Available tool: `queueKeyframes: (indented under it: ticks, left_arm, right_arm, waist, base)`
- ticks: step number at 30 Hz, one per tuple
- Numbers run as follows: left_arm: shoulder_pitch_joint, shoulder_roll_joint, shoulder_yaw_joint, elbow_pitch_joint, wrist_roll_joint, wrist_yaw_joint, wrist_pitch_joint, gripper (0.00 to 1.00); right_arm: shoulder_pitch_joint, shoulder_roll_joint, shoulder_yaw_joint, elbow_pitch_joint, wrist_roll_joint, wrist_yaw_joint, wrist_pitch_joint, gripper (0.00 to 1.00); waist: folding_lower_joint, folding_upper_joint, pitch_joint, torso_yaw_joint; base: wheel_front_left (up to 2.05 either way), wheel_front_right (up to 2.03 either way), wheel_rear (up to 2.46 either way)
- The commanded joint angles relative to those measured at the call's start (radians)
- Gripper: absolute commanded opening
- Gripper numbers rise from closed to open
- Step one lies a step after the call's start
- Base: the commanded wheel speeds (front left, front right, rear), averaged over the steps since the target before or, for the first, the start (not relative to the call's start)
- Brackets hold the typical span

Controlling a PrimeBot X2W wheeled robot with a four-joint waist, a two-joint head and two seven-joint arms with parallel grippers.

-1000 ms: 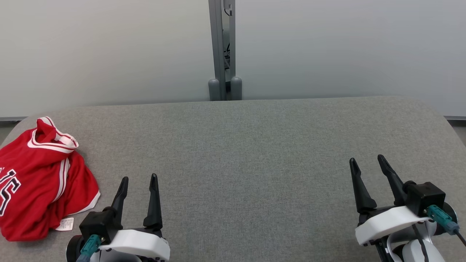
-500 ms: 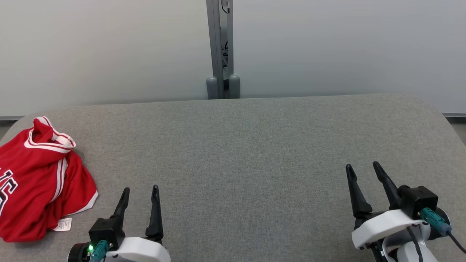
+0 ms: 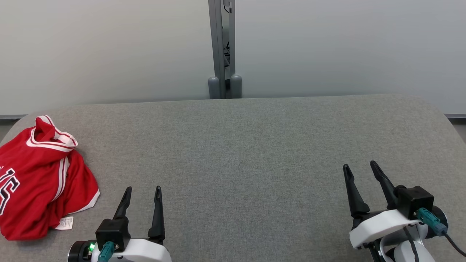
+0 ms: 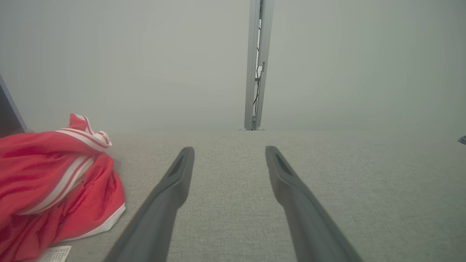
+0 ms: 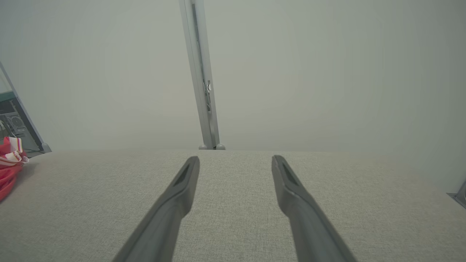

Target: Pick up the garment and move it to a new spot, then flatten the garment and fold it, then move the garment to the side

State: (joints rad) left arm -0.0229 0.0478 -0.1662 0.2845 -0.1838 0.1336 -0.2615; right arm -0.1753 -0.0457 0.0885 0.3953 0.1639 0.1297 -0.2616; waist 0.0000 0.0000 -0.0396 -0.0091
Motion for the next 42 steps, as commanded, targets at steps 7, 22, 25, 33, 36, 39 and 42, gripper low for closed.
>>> queueKeyframes:
  ticks: [7, 22, 25, 33, 36, 39, 42]
  left_arm:
    - [0.01, 0.004, 0.005, 0.007, 0.003, 0.0, -0.004, 1.0]
    - [0.017, 0.004, 0.056, 0.005, 0.038, -0.014, -0.003, 1.0]
    - [0.027, 0.004, 0.078, 0.003, 0.051, -0.021, -0.003, 1.0]
    - [0.044, 0.004, 0.116, -0.005, 0.086, -0.041, -0.004, 1.0]
    - [0.056, 0.004, 0.129, -0.009, 0.091, -0.047, -0.003, 1.0]
    - [0.055, 0.003, 0.141, -0.025, 0.081, -0.04, -0.003, 1.0]
    - [0.06, 0.004, 0.152, -0.04, 0.069, -0.03, -0.003, 1.0]
  right_arm:
    - [-0.017, -0.009, 0.003, 0.025, 0.072, 0.002, -0.007, 1.0]
    - [0.03, -0.008, 0.054, 0.005, 0.108, 0.002, -0.005, 1.0]
    - [0.033, -0.008, 0.067, -0.001, 0.119, 0.002, -0.005, 1.0]
    - [0.044, -0.008, 0.082, -0.016, 0.137, 0.002, -0.005, 1.0]
    - [0.049, -0.008, 0.094, -0.019, 0.143, 0.002, -0.005, 1.0]
    - [0.026, -0.009, 0.115, -0.019, 0.147, 0.002, -0.005, 1.0]
    - [0.008, -0.008, 0.142, -0.008, 0.148, 0.002, -0.005, 1.0]
  waist:
    - [0.0, 0.0, 0.001, 0.023]
    - [0.0, 0.0, -0.011, 0.269]
    - [0.0, 0.0, -0.016, 0.326]
    - [0.0, 0.0, -0.026, 0.444]
    - [0.0, 0.0, -0.023, 0.48]
    - [0.0, 0.0, -0.008, 0.493]
    - [0.0, 0.0, 0.004, 0.502]
  base:
    - [0.0, 0.0, 0.0]
    - [0.0, 0.0, 0.0]
    - [0.0, 0.0, 0.0]
    - [0.0, 0.0, 0.0]
    - [0.0, 0.0, 0.0]
    - [0.0, 0.0, 0.0]
    - [0.0, 0.0, 0.0]
